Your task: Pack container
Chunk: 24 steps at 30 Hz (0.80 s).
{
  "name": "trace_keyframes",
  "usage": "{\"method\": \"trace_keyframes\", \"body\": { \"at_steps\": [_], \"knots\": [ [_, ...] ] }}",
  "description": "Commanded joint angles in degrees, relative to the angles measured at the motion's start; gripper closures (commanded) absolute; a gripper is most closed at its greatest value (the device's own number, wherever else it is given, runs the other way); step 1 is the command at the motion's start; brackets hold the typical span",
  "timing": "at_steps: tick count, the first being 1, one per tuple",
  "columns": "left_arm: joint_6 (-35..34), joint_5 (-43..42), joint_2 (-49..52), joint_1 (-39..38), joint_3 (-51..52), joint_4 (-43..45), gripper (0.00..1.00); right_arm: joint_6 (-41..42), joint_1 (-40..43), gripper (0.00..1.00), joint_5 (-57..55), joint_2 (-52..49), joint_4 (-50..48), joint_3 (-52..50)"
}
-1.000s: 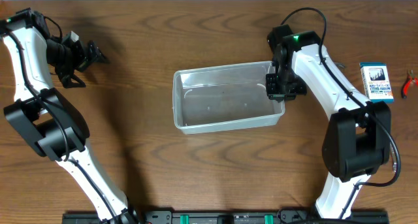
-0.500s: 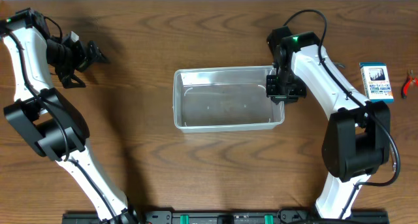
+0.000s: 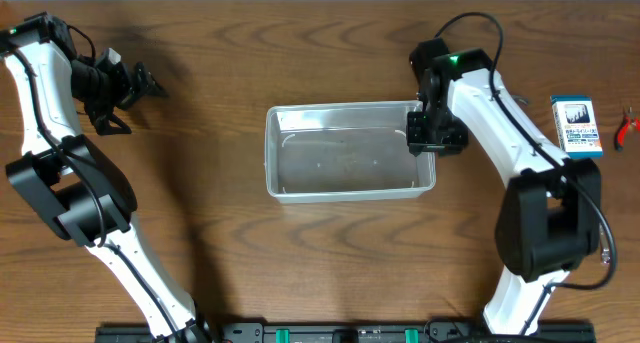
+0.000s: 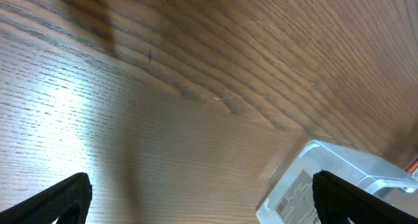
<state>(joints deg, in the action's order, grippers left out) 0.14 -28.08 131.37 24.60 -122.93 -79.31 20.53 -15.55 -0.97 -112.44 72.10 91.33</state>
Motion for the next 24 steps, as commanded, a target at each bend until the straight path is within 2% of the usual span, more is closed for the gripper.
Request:
{"method": "trace_keyframes", "body": {
  "at_steps": [1,5,10,17,24],
  "knots": [
    [0.0,0.3,-1.5,0.2,-1.1,-0.3,0.02,0.0,-0.2,0.44,0.3,5.8,-0.7,0.6],
    [0.0,0.3,-1.5,0.2,-1.1,-0.3,0.02,0.0,-0.2,0.21,0.3,10.5,-1.6,0.6],
    [0.0,0.3,-1.5,0.2,-1.1,-0.3,0.02,0.0,0.0,0.01,0.3,16.5,-2.3,0.6],
    [0.0,0.3,-1.5,0.2,-1.1,-0.3,0.02,0.0,-0.1,0.01,-0.8,24.5,-3.4,0.6],
    [0.0,0.3,-1.5,0.2,-1.1,-0.4,0.02,0.0,0.0,0.01,-6.6,31.8,-3.5,0.6]
  ]
}}
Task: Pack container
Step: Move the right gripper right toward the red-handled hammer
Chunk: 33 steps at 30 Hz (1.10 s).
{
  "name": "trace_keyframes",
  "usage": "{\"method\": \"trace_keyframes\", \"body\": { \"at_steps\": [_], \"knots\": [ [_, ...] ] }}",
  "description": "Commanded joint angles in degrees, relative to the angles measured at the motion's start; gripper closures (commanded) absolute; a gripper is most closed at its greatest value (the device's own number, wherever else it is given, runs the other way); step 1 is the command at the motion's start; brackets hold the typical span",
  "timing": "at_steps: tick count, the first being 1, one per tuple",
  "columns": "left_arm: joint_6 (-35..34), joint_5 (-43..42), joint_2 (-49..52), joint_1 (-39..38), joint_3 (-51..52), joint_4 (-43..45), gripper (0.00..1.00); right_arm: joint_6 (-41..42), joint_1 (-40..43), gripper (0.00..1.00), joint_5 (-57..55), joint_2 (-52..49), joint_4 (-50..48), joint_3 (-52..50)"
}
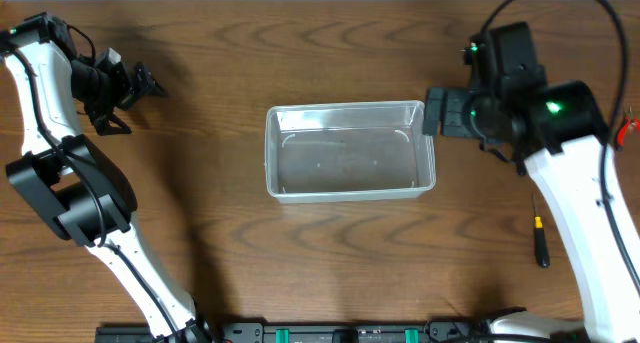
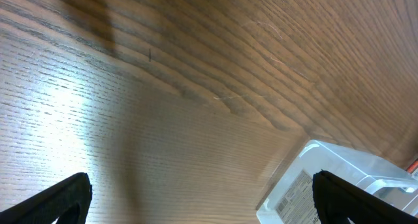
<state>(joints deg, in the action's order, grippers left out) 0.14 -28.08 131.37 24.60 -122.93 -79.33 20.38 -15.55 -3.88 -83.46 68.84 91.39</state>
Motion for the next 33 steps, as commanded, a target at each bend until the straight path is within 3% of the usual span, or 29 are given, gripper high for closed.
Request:
{"method": "trace_keyframes", "body": {
  "at_steps": [1,21,33],
  "knots": [
    [0.0,0.3,-1.5,0.2,-1.1,-0.3,0.02,0.2,0.0,0.01,-4.2,3.5,-0.4,0.5],
    [0.0,0.3,-1.5,0.2,-1.1,-0.3,0.02,3.1,0.0,0.00,-14.1,5.8,-4.3,0.5],
    [0.0,0.3,-1.5,0.2,-1.1,0.3,0.02,-2.3,0.3,0.01,-14.1,5.8,-9.3,0.5]
  ]
}}
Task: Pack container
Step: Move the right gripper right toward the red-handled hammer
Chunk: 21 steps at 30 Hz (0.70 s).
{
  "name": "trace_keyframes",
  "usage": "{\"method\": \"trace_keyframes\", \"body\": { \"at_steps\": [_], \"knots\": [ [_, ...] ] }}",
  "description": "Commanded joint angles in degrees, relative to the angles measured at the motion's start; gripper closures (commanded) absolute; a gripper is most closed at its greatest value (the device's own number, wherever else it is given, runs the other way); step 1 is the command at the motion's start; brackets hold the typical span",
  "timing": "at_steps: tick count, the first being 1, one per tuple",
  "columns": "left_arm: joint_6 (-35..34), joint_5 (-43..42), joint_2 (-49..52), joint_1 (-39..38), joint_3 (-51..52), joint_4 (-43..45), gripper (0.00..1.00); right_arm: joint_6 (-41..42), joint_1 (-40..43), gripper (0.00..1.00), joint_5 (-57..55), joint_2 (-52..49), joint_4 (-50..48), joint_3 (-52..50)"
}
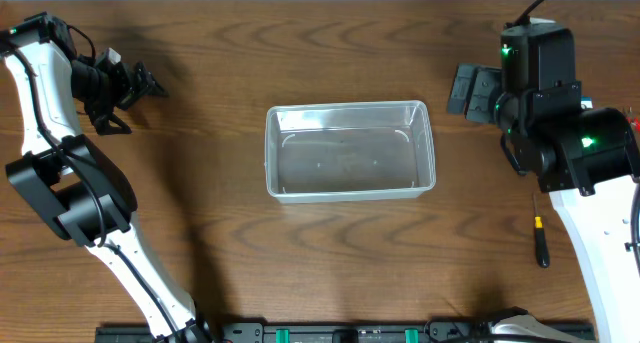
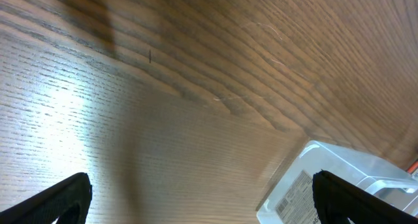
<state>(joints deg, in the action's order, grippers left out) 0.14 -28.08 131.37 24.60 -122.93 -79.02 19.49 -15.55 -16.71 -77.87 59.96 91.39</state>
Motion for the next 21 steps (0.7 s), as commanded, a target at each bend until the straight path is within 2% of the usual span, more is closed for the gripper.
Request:
{"method": "trace_keyframes", "body": {
  "at_steps": [1,21],
  "knots": [
    [0.0,0.3,-1.5,0.2,-1.1,0.1,0.02,-1.4,0.3,0.01,-1.3,0.2,-0.4,0.5],
    [0.0,0.3,-1.5,0.2,-1.1,0.0,0.02,-2.0,0.3,0.01,-3.4,0.2,-2.4,0.5]
  ]
}}
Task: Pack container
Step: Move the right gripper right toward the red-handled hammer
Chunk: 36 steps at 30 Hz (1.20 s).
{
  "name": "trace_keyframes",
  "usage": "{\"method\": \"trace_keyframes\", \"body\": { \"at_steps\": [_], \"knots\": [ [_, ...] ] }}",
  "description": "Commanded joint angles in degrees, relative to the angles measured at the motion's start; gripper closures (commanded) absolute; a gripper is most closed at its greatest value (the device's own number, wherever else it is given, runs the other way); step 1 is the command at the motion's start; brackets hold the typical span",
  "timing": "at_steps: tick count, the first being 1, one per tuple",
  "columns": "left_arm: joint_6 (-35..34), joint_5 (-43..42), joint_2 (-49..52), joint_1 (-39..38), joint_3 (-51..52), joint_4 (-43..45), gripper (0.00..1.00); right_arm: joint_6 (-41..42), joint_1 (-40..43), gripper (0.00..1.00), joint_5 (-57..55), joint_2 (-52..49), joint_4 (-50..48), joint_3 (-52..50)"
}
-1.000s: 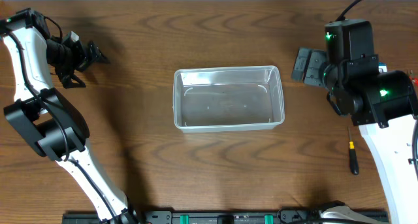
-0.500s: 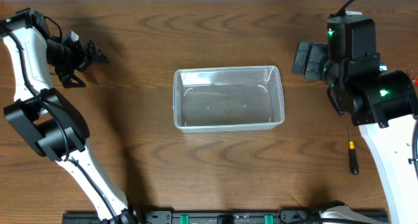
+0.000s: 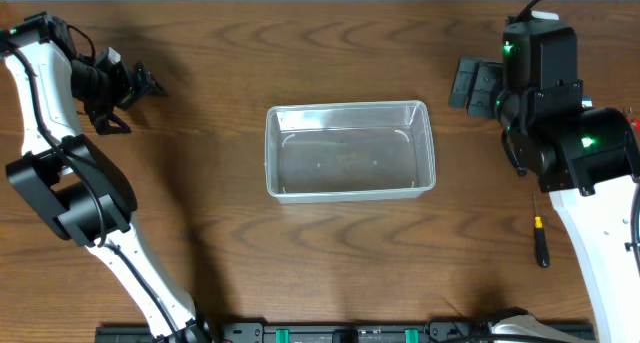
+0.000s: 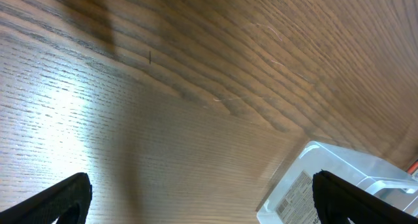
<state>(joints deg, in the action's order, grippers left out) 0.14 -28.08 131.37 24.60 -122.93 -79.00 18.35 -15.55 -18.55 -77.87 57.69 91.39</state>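
A clear plastic container (image 3: 350, 151) lies empty at the table's middle; its labelled corner (image 4: 313, 185) shows in the left wrist view. My left gripper (image 3: 133, 101) hovers at the far left, well away from the container. It is open, its black fingertips (image 4: 65, 198) far apart with bare wood between them. My right gripper (image 3: 476, 84) hangs raised off the container's far right corner, its two fingers a little apart and nothing held. No items to pack lie in the container.
A black-handled screwdriver (image 3: 540, 241) lies at the right, near the right arm's base. Red plier handles (image 3: 629, 115) peek out at the right edge. The bulky right arm (image 3: 560, 133) covers the table beneath it.
My right gripper has shifted very slightly toward the far edge. The left gripper and the container are where they were.
My right gripper was first at the container's right rim, with a blue box in view at the far right. Then it stood just off that rim to the right. Later it was raised farther right, the arm covering the blue box. It stays there now.
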Motion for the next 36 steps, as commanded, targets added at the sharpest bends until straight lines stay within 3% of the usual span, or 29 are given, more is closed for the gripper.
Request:
{"method": "trace_keyframes", "body": {
  "at_steps": [1,13,21,30,36],
  "knots": [
    [0.0,0.3,-1.5,0.2,-1.1,0.0,0.02,-0.8,0.3,0.01,-1.6,0.2,-0.1,0.5],
    [0.0,0.3,-1.5,0.2,-1.1,0.0,0.02,-1.1,0.6,0.01,-6.9,-2.0,0.0,0.3],
    [0.0,0.3,-1.5,0.2,-1.1,0.0,0.02,-7.4,1.2,0.01,3.3,-9.0,0.9,0.3],
    [0.0,0.3,-1.5,0.2,-1.1,0.0,0.02,-29.3,1.2,0.01,20.8,-15.6,-2.5,0.3],
    [0.0,0.3,-1.5,0.2,-1.1,0.0,0.02,-30.0,1.2,0.02,20.8,-20.4,-1.3,0.3]
  ]
}}
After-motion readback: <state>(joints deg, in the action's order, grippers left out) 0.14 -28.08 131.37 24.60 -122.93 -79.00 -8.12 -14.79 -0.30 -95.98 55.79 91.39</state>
